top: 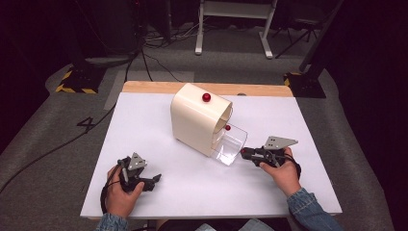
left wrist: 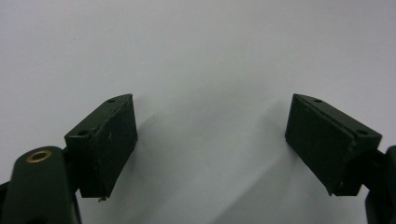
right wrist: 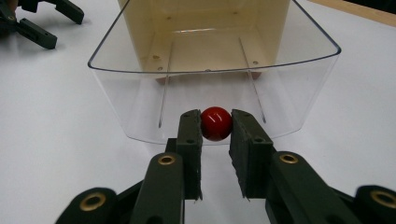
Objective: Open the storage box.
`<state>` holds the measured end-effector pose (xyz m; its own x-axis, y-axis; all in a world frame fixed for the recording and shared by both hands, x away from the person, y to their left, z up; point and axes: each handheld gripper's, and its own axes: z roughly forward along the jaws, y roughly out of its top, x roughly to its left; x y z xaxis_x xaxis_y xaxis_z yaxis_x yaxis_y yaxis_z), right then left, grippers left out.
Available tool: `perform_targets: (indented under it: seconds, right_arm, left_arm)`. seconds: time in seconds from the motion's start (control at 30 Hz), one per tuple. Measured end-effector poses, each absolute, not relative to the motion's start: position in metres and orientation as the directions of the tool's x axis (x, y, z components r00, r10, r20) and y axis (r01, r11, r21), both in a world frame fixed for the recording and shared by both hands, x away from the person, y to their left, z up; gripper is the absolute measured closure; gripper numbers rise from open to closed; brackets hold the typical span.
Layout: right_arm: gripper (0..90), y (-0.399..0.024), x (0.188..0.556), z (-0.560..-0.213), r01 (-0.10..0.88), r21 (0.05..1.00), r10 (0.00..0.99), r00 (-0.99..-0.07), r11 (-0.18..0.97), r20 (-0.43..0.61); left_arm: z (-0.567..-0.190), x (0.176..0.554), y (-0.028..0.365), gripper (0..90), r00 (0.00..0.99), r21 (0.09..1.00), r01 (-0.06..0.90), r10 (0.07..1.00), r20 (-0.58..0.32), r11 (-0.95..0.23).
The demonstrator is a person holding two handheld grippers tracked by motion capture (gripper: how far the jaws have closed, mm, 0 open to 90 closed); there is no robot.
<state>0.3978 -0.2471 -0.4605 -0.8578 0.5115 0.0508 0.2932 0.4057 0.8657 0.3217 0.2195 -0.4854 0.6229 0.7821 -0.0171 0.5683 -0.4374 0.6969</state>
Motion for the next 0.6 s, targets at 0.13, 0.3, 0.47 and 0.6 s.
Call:
perform_targets:
  seconds: [0.13,0.3,0.47,0.6]
  right_arm:
    - [73.9,-0.2476,0.3985,-0.4624,0.293,0.867,0.510,-0.859,0.403,0.053]
    - [74.0,-0.2486,0.3972,-0.4652,0.302,0.862,0.512,-0.857,0.407,0.059]
    - [73.9,-0.2508,0.3959,-0.4668,0.304,0.861,0.513,-0.856,0.407,0.060]
    - [65.3,-0.2524,0.3958,-0.4684,0.328,0.854,0.518,-0.852,0.404,0.082]
  left_arm:
    - [-0.4854,0.3215,0.2194,17.0,0.624,0.697,0.567,0.781,-0.015,-0.439]
    - [-0.4854,0.3215,0.2194,17.0,0.624,0.697,0.567,0.782,-0.015,-0.439]
    - [-0.4854,0.3216,0.2195,17.0,0.624,0.697,0.567,0.782,-0.015,-0.439]
    - [-0.4854,0.3216,0.2195,17.0,0.624,0.697,0.567,0.782,-0.016,-0.439]
